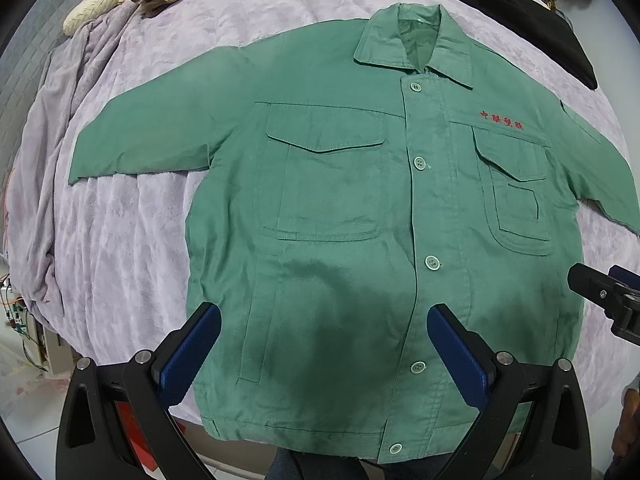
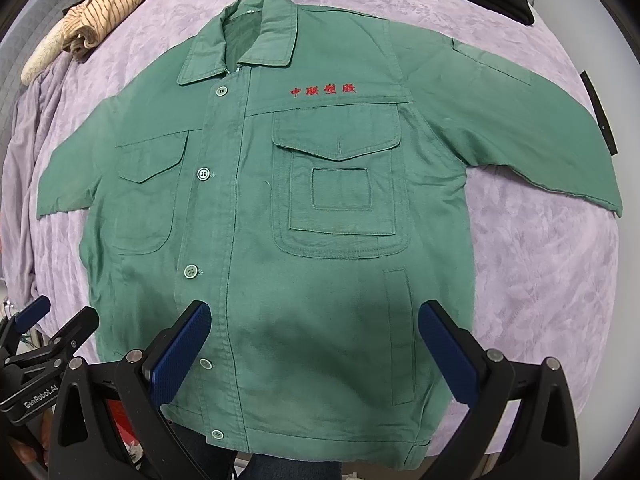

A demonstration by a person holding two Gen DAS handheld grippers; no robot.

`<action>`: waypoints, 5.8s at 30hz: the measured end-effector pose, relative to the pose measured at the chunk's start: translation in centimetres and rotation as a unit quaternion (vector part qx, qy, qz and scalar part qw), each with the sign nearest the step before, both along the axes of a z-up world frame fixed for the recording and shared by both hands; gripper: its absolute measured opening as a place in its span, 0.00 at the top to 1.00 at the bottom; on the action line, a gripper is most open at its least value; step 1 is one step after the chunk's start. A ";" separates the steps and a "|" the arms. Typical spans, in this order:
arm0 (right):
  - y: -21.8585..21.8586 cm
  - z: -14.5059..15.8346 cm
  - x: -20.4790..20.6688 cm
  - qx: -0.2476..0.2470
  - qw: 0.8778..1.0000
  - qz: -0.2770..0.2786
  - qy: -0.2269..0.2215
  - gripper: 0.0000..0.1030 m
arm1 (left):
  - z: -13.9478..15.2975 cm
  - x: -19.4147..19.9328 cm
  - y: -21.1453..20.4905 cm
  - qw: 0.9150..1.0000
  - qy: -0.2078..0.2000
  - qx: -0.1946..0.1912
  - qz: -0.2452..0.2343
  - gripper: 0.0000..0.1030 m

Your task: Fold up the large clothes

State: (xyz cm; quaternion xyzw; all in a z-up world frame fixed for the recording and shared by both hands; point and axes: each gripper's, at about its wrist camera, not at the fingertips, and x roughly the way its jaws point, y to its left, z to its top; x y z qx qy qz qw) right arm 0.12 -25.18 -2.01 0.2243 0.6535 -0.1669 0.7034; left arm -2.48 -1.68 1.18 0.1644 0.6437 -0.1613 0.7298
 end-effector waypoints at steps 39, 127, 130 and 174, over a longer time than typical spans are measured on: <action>15.3 -7.3 12.6 0.061 0.996 0.063 -0.026 0.00 | -11.6 33.6 27.8 0.938 -0.115 -0.165 0.281 0.95; 17.8 -19.1 20.4 0.461 0.839 -0.172 -0.232 0.97 | -12.9 31.6 0.6 0.988 -0.013 -0.118 -0.095 0.66; 18.8 -21.2 19.8 0.454 0.859 -0.151 -0.184 0.97 | -12.8 31.6 1.4 0.990 -0.036 -0.105 -0.091 0.66; -4.4 -11.7 3.0 0.111 0.985 -0.086 -0.095 0.43 | -14.6 14.9 9.5 0.999 -0.022 0.009 -0.035 0.44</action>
